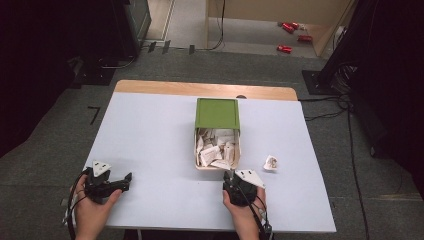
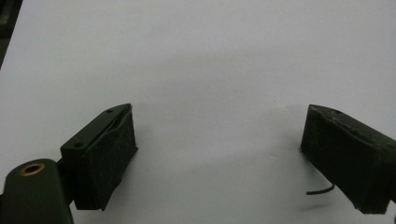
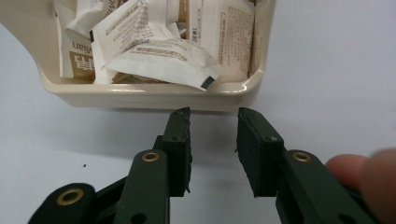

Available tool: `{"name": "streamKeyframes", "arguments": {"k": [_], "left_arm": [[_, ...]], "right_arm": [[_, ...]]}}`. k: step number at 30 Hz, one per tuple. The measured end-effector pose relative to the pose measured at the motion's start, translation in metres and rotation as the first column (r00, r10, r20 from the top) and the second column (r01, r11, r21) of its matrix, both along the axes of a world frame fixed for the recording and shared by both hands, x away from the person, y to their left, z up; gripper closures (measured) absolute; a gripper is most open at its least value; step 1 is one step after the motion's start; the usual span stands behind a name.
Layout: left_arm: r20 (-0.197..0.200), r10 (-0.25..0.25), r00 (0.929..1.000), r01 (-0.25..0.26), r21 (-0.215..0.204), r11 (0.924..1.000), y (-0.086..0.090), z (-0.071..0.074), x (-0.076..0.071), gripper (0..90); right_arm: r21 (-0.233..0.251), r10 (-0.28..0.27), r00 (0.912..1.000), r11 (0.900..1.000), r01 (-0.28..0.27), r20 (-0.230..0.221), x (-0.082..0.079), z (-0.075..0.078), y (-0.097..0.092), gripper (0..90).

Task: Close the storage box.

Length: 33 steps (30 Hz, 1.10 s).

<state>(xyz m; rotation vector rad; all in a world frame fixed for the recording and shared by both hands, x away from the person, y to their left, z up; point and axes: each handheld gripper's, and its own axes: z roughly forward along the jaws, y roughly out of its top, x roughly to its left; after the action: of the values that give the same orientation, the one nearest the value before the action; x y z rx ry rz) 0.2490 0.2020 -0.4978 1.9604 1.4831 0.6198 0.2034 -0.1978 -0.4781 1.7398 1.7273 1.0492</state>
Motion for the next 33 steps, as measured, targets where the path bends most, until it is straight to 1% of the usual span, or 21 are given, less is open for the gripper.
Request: {"name": "streamKeyframes", "arguments": {"k": [1,10,14,22,29,33], "left_arm": [[0.0,0.0,1.0,0.0,0.0,1.0,0.0,0.0,0.0,10.7],[0.0,0.0,1.0,0.0,0.001,1.0,0.0,0.0,0.0,10.7],[0.0,0.0,1.0,0.0,0.0,1.0,0.0,0.0,0.0,10.7],[0.0,0.0,1.0,0.0,0.0,1.0,0.0,0.0,0.0,10.7],[0.0,0.0,1.0,0.0,0.0,1.0,0.0,0.0,0.0,10.8],[0.0,0.0,1.0,0.0,0.0,1.0,0.0,0.0,0.0,10.7]], "right_arm": [[-0.001,-0.007,1.0,1.0,0.007,-0.006,0.001,0.001,0.001,66.1],[0.006,-0.01,0.9999,0.9999,0.01,-0.007,0.003,0.002,0.003,66.4],[0.002,-0.008,0.9999,1.0,0.008,-0.008,0.004,0.002,0.004,66.5],[0.007,-0.019,0.9998,0.9998,0.019,-0.008,0.01,0.003,0.003,67.0],[0.005,-0.021,0.9998,0.9998,0.021,-0.007,0.017,0.004,0.004,67.2],[0.007,-0.027,0.9996,0.9996,0.027,-0.008,0.024,0.006,0.004,67.3]]}}
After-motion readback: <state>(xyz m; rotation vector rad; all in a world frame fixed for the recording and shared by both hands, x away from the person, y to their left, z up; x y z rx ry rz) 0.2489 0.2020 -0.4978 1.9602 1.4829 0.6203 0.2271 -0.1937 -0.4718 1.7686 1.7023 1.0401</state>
